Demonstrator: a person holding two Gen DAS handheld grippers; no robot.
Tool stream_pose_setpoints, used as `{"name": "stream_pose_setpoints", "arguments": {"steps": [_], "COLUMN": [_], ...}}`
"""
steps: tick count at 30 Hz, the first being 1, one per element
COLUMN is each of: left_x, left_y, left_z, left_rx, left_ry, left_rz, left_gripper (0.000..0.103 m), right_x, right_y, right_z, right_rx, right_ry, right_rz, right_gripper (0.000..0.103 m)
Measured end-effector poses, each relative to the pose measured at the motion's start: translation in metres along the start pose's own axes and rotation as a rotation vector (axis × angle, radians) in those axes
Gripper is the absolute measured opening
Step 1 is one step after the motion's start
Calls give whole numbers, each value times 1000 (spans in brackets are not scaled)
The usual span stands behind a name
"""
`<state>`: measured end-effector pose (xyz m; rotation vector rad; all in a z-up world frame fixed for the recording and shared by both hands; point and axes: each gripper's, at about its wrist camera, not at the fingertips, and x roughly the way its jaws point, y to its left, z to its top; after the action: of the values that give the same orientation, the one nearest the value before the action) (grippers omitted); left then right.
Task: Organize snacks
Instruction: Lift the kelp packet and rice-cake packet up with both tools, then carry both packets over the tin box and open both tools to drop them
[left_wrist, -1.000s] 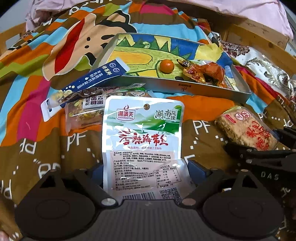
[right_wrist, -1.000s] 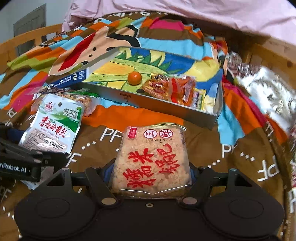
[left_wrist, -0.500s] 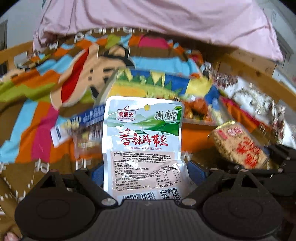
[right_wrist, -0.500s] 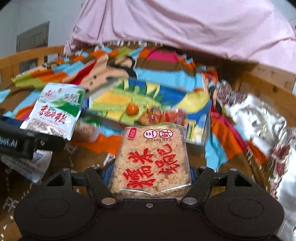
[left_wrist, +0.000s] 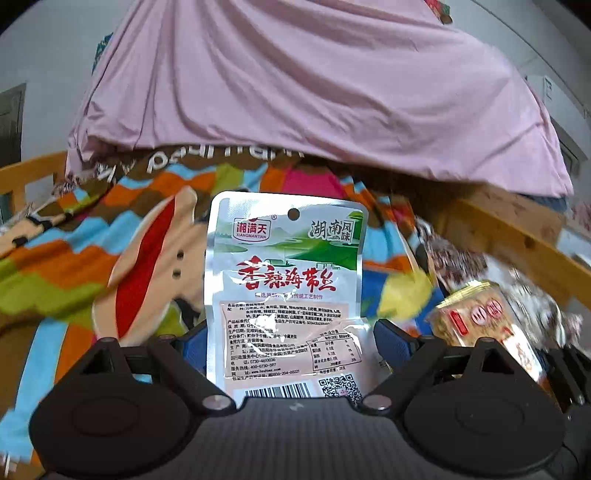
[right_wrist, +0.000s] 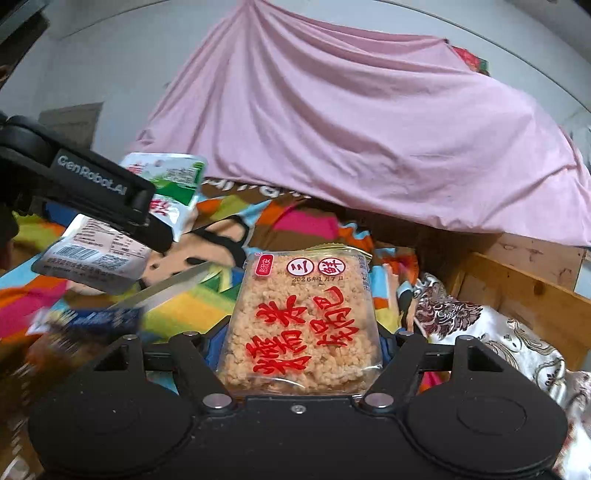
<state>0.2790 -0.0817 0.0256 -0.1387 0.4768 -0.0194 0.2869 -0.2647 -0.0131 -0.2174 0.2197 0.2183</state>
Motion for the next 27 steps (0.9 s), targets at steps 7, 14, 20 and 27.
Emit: {"name": "stream_pose_setpoints", "arguments": {"steps": [7,14,20,27], "left_x": [66,137,172,182], "left_y": [-11,4,19,28], "left_z": [27,28,15,5], "left_rx": [1,-49,-48,-37], "left_ry": [-28,55,135,182], "left_rz": [7,12,58,122], "left_gripper": [92,92,92,92], "right_x": [65,110,134,146], "right_y": [-21,-17,-2,9], "right_z": [9,2,-17,-30], "right_rx": [140,171,145,133], "right_ry": [-1,67,169,239], "right_rz": [6,45,90,110], "right_gripper": [73,73,73,73]}}
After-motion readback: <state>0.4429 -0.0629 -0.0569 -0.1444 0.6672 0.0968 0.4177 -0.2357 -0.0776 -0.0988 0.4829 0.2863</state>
